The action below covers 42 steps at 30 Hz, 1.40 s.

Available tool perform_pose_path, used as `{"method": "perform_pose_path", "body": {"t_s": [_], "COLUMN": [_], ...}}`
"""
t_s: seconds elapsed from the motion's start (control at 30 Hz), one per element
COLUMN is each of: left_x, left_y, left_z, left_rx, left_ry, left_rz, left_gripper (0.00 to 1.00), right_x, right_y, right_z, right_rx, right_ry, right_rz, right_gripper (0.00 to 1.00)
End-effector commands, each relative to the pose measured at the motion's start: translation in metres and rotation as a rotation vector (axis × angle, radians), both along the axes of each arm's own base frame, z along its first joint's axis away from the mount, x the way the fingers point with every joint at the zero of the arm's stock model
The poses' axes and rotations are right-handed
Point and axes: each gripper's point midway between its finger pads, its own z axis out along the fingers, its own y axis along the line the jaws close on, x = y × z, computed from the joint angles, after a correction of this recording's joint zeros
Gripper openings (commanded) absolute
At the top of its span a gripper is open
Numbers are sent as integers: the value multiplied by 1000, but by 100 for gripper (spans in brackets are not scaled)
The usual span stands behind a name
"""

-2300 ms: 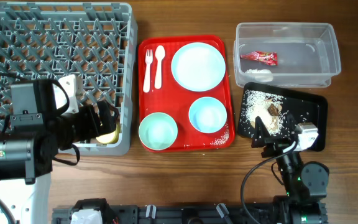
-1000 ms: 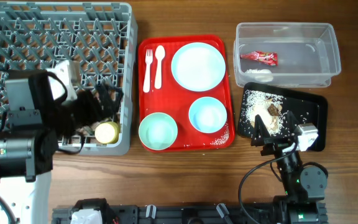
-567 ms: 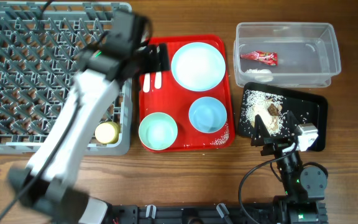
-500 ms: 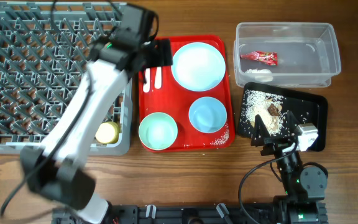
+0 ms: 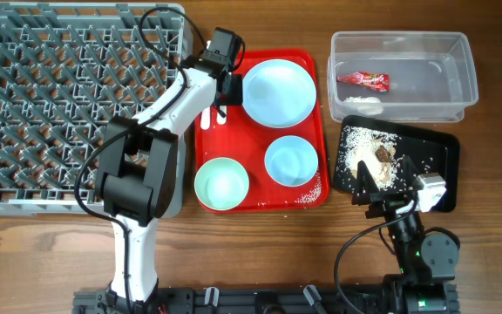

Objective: Sort waste into correct bins and load items into the dishwasher rack
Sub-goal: 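Move the left gripper over the white spoon on the red tray, then grasp the white spoon and place it in the dish rack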

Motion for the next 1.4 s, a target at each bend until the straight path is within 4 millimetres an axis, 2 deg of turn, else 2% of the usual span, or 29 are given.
{"method": "perform_pose_path", "body": {"t_s": [0.0, 0.23, 0.33, 0.4, 0.5, 0.57, 0.63, 0.73, 0.93, 1.03, 1.17, 1.23, 1.3, 1.37], "left_x": [2, -1, 0, 0, -5, -7, -8, -9, -19, -29, -49, -56, -62, -66], "left_y": [-3, -2, -2, -2, 1, 3, 3, 4, 10, 31, 84, 108, 127, 132], "left_z": [-7, -37, -37, -36, -34, -28, -17, 10, 77, 108, 143, 144, 132, 117], "left_rx": [-17, 0, -1, -1, 6, 6, 3, -9, -23, 54, 260, 320, 318, 248], "left_ry": [8, 52, 49, 49, 67, 72, 62, 32, -42, -77, -99, -60, 2, 58], "left_rz": [-13, -13, -13, -13, -10, -5, -5, -6, -1, 35, 82, 83, 107, 101], "left_gripper": [40, 36, 26, 15, 6, 5, 4, 4, 4, 4, 4, 4, 4, 4], "right_x": [-1, -1, -1, -1, -1, -1, -1, -1, -1, -1, -1, -1, -1, -1], "right_y": [2, 2, 2, 3, 2, 3, 3, 2, 2, 2, 2, 2, 2, 2], "right_z": [3, 3, 3, 3, 3, 3, 3, 3, 3, 3, 3, 3, 3, 3], "right_rx": [2, 2, 2, 2, 2, 2, 2, 2, 2, 2, 2, 2, 2, 2], "right_ry": [-15, -15, -15, -15, -15, -15, -15, -15, -15, -15, -15, -15, -15, -15], "right_rz": [16, 16, 16, 17, 16, 17, 17, 16, 16, 16, 16, 16, 16, 16], "right_gripper": [100, 100, 100, 100, 100, 100, 100, 100, 100, 100, 100, 100, 100, 100]}}
